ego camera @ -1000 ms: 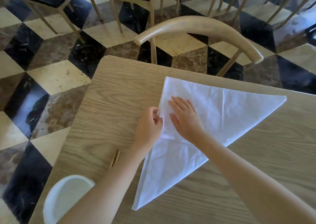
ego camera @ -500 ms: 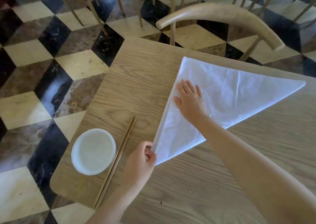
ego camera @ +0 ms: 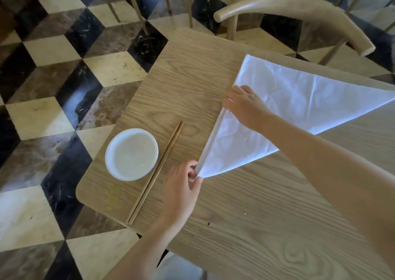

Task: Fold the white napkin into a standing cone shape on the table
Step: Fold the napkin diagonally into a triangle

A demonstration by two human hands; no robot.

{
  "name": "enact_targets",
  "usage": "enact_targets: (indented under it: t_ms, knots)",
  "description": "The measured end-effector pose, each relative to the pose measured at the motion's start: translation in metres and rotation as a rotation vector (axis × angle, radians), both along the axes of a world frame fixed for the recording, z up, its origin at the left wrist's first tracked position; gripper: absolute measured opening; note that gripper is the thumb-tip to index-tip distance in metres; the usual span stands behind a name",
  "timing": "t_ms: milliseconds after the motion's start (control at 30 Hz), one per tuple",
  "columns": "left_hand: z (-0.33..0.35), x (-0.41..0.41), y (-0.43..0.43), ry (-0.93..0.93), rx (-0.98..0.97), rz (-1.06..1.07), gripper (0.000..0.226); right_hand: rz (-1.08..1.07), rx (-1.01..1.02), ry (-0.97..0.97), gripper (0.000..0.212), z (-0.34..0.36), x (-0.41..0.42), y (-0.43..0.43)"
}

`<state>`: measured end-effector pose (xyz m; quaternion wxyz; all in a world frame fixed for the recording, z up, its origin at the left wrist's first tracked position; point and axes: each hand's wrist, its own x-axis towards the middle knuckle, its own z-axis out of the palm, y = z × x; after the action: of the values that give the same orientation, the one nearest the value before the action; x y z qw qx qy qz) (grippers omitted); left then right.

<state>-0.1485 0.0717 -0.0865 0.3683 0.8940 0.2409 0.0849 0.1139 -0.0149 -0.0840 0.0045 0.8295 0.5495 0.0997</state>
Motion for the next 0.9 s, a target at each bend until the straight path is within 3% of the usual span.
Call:
enact_targets:
  t_ms: [233,633,767,900]
  knots:
    - [-0.006,-0.004,0.004,-0.068,-0.017,-0.012,0.035,0.12,-0.044,-0.062,0.031,0.007,0.004,0.004]
    - [-0.01,0.005,-0.004,0.034,0.075,0.132,0.008,-0.049,-0.052,-0.08,0.034,-0.004,0.009,0.009]
    - [-0.006,0.009,-0.01,0.086,0.123,0.174,0.009,-0.079,-0.012,0.043,0.035,-0.009,0.011,0.01]
    - [-0.006,0.008,-0.011,0.119,0.142,0.175,0.01,-0.254,0.164,0.376,0.024,-0.009,0.019,0.002]
